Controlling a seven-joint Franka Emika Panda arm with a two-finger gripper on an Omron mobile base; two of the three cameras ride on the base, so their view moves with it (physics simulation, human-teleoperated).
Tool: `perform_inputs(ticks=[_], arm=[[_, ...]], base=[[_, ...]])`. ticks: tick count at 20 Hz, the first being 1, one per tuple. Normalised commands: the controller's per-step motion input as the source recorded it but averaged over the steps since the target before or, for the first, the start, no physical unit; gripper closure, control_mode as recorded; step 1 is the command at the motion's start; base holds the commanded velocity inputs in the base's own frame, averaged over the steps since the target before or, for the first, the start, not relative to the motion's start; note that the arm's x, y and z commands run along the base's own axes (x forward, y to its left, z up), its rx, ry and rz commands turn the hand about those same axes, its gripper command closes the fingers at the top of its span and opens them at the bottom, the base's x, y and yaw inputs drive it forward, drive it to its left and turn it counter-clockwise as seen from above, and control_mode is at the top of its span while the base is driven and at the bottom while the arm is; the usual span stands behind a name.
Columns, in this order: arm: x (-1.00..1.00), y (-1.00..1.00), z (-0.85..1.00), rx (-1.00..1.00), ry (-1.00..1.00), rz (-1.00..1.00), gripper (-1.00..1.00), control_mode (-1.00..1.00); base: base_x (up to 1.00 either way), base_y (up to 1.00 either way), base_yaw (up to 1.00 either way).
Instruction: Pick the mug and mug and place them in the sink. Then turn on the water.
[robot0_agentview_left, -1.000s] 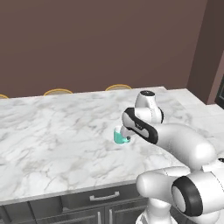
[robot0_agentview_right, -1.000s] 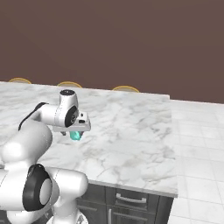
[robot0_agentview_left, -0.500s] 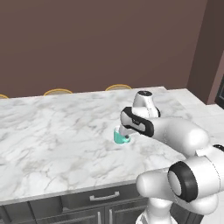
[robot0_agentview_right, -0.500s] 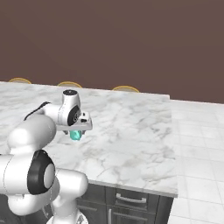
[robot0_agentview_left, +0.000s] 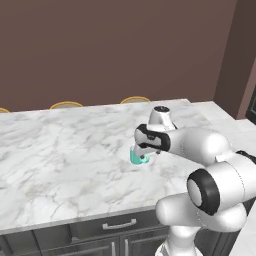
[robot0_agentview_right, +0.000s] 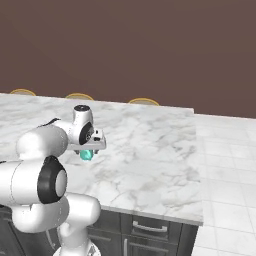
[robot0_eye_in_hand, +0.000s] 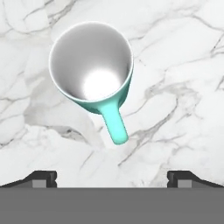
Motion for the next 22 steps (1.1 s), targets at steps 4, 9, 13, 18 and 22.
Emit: perform_inputs(ticks=[4,9,13,18,22], arm=[[0.18,0.05,-0.18,0.0,0.0,0.01,-1.0,-1.0],[0.14,0.01,-0.15,0.0,0.0,0.01,-1.0,-1.0],[0.17,0.0,-0.16,0.0,0.0,0.01,-1.0,-1.0],[0.17,0.0,-0.15,0.0,0.0,0.01,-1.0,-1.0],[0.19,0.0,-0.15,0.0,0.0,0.01,-1.0,-1.0]], base=[[0.0,0.0,0.0],[0.0,0.0,0.0],[0.0,0.0,0.0],[0.0,0.0,0.0],[0.0,0.0,0.0]])
